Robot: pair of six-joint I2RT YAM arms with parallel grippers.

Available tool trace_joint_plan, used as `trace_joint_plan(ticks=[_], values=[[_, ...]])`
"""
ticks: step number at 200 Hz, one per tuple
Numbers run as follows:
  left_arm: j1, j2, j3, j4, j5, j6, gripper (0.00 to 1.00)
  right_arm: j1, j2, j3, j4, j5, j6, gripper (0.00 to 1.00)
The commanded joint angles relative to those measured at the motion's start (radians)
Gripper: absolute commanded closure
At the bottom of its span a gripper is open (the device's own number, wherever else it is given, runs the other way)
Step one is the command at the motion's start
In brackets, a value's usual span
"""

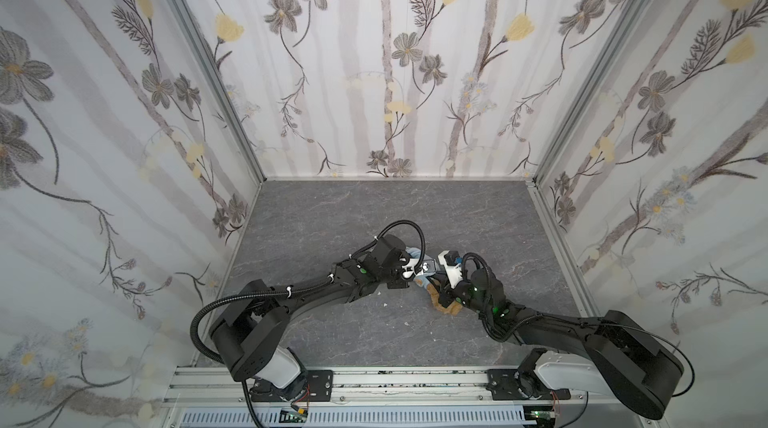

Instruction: Dress the teddy bear

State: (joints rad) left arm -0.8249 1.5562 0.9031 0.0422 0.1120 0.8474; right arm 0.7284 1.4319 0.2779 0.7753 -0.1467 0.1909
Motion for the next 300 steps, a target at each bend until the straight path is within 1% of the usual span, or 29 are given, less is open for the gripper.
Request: trace_joint_plan(ticks=[1, 9, 25, 41, 68, 91, 114, 137, 166, 186, 194, 212, 231, 244, 269, 283, 291, 296, 300], values=[[0.017, 0.038, 0.016, -0.034, 0.023, -0.035, 0.68, 0.002, 0.035, 0.001, 0.211, -0.041, 0.046, 1.00], [0.022, 0.048, 0.023, -0.034, 0.037, -0.049, 0.74, 0.003, 0.050, -0.004, 0.251, -0.039, 0.064, 1.00], [0.032, 0.052, 0.035, -0.034, 0.067, -0.079, 1.00, 0.003, 0.060, -0.021, 0.299, -0.014, 0.087, 1.00], [0.039, 0.020, 0.031, -0.033, 0.103, -0.112, 1.00, -0.004, 0.044, -0.032, 0.268, 0.035, 0.084, 1.00], [0.062, -0.106, -0.026, 0.005, 0.251, -0.209, 1.00, -0.028, 0.018, -0.035, 0.150, 0.143, 0.112, 1.00], [0.098, -0.203, -0.090, 0.089, 0.372, -0.315, 1.00, -0.030, 0.006, -0.052, 0.099, 0.193, 0.155, 1.00], [0.126, -0.266, -0.135, 0.127, 0.487, -0.368, 1.00, -0.030, -0.009, -0.070, 0.057, 0.221, 0.190, 1.00], [0.147, -0.294, -0.192, 0.170, 0.552, -0.403, 1.00, -0.030, -0.030, -0.072, 0.018, 0.229, 0.199, 1.00], [0.172, -0.349, -0.257, 0.286, 0.625, -0.503, 1.00, -0.030, -0.013, -0.075, 0.012, 0.216, 0.206, 1.00], [0.173, -0.374, -0.274, 0.334, 0.640, -0.562, 1.00, -0.030, 0.022, -0.075, 0.010, 0.214, 0.219, 1.00], [0.175, -0.382, -0.291, 0.375, 0.651, -0.598, 1.00, -0.030, 0.038, -0.074, 0.014, 0.210, 0.234, 1.00], [0.172, -0.385, -0.310, 0.404, 0.677, -0.641, 1.00, -0.022, 0.080, -0.056, 0.027, 0.203, 0.268, 1.00], [0.168, -0.393, -0.329, 0.465, 0.711, -0.711, 1.00, -0.002, 0.113, -0.028, 0.006, 0.223, 0.301, 1.00], [0.155, -0.395, -0.317, 0.470, 0.724, -0.729, 1.00, 0.018, 0.125, -0.015, -0.012, 0.246, 0.306, 1.00], [0.115, -0.361, -0.279, 0.472, 0.722, -0.731, 1.00, 0.056, 0.141, 0.023, -0.015, 0.262, 0.289, 1.00], [0.110, -0.343, -0.266, 0.469, 0.680, -0.716, 1.00, 0.069, 0.129, 0.038, -0.021, 0.256, 0.259, 1.00], [0.111, -0.341, -0.262, 0.453, 0.628, -0.696, 1.00, 0.068, 0.108, 0.036, -0.035, 0.260, 0.236, 1.00], [0.113, -0.340, -0.257, 0.423, 0.608, -0.661, 1.00, 0.068, 0.091, 0.031, -0.042, 0.259, 0.212, 0.97], [0.114, -0.340, -0.252, 0.384, 0.589, -0.628, 1.00, 0.068, 0.075, 0.025, -0.047, 0.253, 0.191, 0.92]])
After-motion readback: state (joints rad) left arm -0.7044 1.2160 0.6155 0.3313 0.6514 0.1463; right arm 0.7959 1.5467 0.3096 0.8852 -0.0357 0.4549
